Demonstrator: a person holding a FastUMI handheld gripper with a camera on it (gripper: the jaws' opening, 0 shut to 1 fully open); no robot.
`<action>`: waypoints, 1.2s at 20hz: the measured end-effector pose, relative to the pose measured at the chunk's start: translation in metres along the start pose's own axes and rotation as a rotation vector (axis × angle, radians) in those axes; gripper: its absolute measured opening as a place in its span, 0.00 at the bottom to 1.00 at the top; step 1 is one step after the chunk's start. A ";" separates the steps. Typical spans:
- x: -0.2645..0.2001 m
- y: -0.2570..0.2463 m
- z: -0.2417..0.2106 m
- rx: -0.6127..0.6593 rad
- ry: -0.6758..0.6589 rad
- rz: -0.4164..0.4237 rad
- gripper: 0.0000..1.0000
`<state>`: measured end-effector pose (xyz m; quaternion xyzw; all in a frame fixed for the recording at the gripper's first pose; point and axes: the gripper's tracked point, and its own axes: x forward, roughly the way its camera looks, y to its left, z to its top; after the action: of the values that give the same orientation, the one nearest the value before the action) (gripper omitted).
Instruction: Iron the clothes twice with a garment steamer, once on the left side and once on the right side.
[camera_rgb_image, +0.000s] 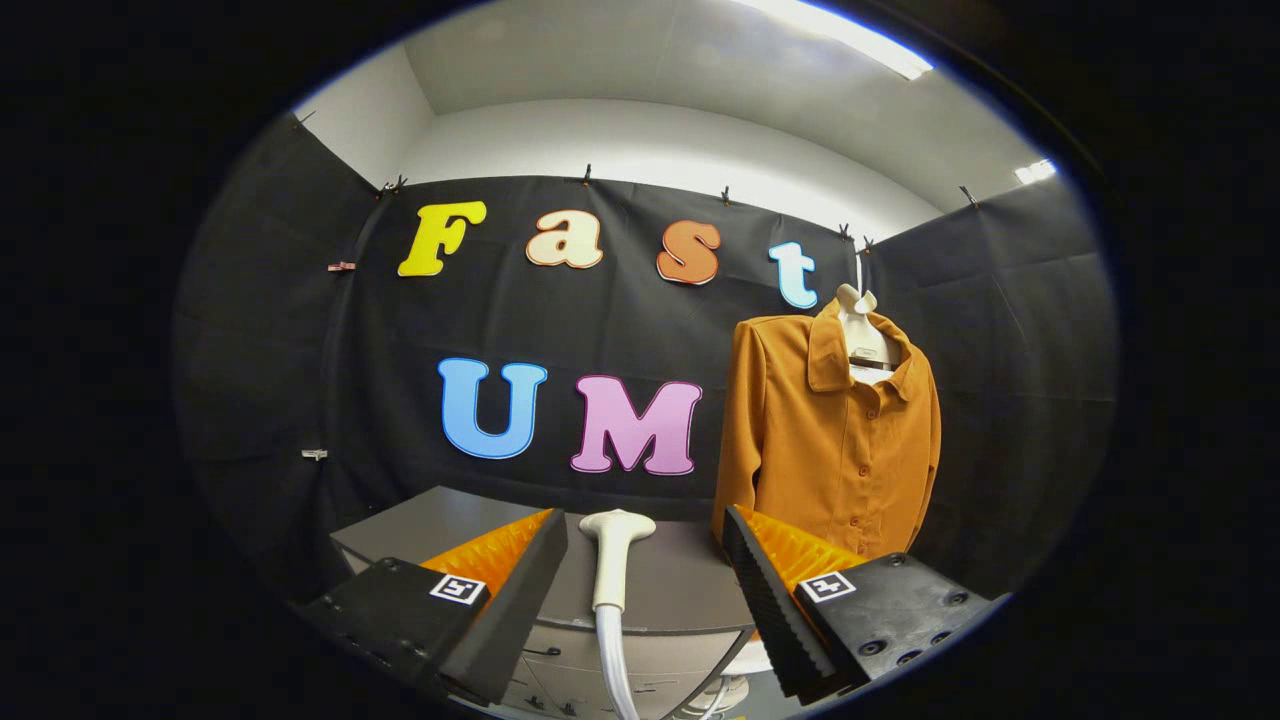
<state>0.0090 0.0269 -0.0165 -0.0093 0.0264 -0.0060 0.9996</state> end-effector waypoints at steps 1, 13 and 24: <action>0.000 0.003 -0.003 0.000 0.009 -0.008 0.98; 0.035 0.038 -0.055 0.035 0.161 -0.018 0.98; 0.147 0.031 -0.125 0.059 0.352 0.048 0.98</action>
<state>0.1492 0.0535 -0.1500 0.0217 0.2012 0.0156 0.9792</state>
